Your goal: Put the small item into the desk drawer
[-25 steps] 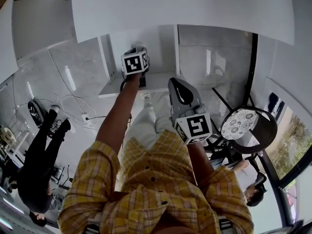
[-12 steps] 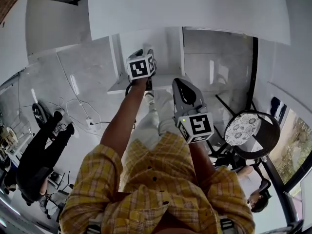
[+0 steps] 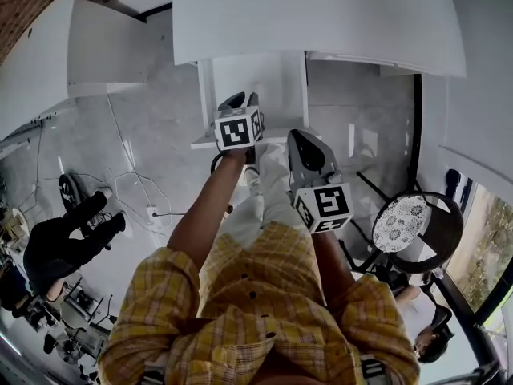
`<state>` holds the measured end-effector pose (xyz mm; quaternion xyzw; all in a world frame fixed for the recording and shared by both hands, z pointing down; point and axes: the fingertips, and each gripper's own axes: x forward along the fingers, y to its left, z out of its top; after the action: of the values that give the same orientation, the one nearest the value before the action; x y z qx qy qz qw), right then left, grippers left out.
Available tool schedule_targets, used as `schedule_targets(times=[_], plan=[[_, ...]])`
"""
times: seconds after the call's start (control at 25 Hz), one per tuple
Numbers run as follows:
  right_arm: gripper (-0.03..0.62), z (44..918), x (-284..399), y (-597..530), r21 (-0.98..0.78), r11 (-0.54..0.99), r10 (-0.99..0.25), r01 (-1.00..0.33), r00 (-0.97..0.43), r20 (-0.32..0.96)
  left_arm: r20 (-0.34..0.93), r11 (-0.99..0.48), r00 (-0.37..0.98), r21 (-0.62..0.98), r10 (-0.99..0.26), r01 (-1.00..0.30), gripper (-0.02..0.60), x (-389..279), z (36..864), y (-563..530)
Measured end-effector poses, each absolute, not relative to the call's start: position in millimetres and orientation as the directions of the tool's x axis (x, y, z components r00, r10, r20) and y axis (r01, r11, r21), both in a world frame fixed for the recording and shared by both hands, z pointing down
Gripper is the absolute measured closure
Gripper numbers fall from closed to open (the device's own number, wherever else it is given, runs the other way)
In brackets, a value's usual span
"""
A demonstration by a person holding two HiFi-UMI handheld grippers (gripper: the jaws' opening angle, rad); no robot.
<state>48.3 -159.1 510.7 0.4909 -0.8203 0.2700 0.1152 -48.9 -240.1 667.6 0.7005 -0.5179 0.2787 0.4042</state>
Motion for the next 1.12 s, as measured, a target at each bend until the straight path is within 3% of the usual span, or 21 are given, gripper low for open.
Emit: schedule_targets(times=[0.2, 0.52, 1.12], plan=[[0.595, 492, 40, -150, -0.315, 0.399, -0.758, -0.861, -0.503, 0.416, 0.752, -0.174, 0.315, 0.263, -0.580, -0.949, 0.486, -61, 625, -233], [0.595, 459, 24, -124, -0.283, 0.421, -0.771, -0.862, -0.504, 0.389, 0.663, -0.201, 0.332, 0.268, -0.671, -0.942, 0.574, -80, 554, -200], [0.597, 383, 23, -101, -0.229, 0.427, -0.819, -0.875, -0.481, 0.312, 0.465, -0.317, 0.373, 0.197, -0.803, -0.928, 0.578, -91, 436, -158]])
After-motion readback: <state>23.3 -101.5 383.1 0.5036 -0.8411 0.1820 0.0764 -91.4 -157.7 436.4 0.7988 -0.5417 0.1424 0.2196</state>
